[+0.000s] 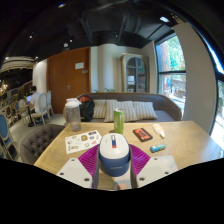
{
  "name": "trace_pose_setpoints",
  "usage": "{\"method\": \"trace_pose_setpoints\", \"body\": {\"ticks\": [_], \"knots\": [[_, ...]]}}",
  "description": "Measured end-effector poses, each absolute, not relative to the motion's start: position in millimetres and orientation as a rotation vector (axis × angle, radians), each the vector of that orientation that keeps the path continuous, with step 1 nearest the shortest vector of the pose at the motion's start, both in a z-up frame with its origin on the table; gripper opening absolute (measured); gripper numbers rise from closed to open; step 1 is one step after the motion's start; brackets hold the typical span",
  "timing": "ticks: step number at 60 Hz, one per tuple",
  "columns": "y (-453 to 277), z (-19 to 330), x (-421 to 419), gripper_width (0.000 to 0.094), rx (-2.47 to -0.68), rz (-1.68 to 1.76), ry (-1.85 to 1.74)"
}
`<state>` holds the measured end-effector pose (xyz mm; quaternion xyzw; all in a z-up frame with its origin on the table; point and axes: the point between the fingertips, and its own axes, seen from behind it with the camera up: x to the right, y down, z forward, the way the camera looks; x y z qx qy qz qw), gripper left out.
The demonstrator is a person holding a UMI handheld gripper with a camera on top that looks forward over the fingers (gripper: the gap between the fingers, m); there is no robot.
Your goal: Arrange mouse
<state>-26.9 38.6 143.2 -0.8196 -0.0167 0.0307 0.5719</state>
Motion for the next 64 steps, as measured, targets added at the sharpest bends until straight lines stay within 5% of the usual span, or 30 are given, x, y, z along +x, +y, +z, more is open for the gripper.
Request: {"method": "trace_pose_setpoints", "body": {"ticks": [8, 23, 31, 40, 45, 48, 64], "knots": [[21.9, 163.0, 61.8, 0.0434, -1.884, -0.098, 0.005], [20.3, 28.4, 118.4, 0.0436, -2.134, -0.056, 0.059], [17.7, -9.8, 112.7, 0.0463, -2.2, -0.028, 0.036], [19.0, -9.1, 112.3, 0.058, -2.21, 0.014, 0.05], [18.4, -3.2, 112.6, 0.0896, -2.194, 0.014, 0.006], [16.3, 2.4, 114.0, 0.0838, -2.18, 0.012, -0.018], [-17.2, 11.8, 105.4, 0.0846, -2.191, 0.128, -0.066]]}}
